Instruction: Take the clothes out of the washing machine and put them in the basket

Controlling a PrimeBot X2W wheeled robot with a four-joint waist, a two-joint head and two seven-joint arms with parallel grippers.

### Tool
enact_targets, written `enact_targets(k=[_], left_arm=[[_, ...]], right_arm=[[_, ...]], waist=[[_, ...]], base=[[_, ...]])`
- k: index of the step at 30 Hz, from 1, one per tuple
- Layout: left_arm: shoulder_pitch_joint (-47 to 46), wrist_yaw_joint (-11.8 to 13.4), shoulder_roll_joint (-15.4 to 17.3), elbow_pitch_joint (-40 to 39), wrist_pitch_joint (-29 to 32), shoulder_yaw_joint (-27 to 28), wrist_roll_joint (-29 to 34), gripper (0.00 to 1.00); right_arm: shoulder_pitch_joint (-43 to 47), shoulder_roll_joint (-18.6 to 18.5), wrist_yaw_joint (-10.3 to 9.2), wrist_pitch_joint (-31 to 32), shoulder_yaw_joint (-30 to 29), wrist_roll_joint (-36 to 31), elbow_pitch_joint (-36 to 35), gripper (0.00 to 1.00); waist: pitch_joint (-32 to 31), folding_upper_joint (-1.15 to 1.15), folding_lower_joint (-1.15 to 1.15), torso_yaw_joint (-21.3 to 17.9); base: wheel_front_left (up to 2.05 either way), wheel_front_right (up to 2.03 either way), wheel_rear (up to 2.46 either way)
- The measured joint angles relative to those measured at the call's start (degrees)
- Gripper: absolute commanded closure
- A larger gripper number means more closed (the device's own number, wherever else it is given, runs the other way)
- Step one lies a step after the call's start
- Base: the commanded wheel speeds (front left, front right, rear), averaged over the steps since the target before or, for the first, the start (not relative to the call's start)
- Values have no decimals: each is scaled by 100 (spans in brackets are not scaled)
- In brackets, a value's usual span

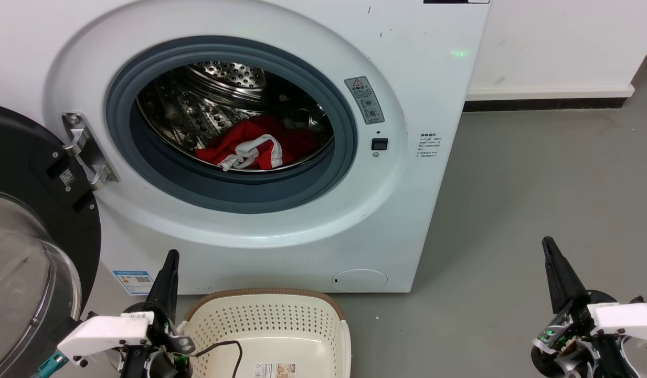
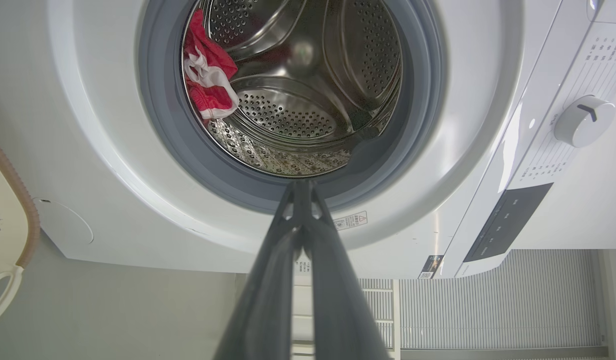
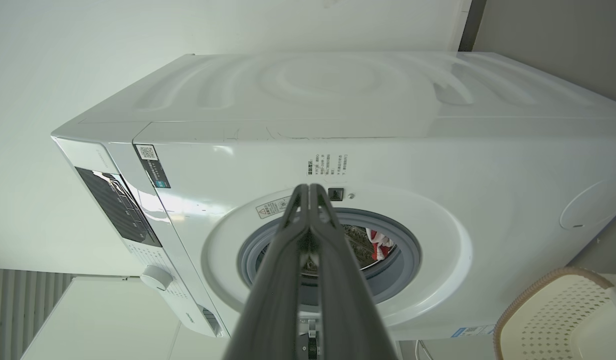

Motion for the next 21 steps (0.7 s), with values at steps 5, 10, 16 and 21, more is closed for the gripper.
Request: enact_targets(k=[5, 10, 16, 21], left_arm=[[0, 0, 0, 0, 0, 0, 0, 100], [0, 0, 0, 0, 0, 0, 0, 100], [0, 0, 0, 0, 0, 0, 0, 100], [0, 0, 0, 0, 0, 0, 0, 100]], right_arm=[[0, 0, 0, 0, 0, 0, 0, 100], [0, 0, 0, 0, 0, 0, 0, 100], [0, 0, 0, 0, 0, 0, 0, 100], [0, 0, 0, 0, 1, 0, 0, 100]], waist=[[0, 0, 0, 0], [0, 0, 0, 0], [0, 0, 0, 0], [0, 0, 0, 0]], base=[[0, 0, 0], [0, 0, 0], [0, 0, 0], [0, 0, 0]])
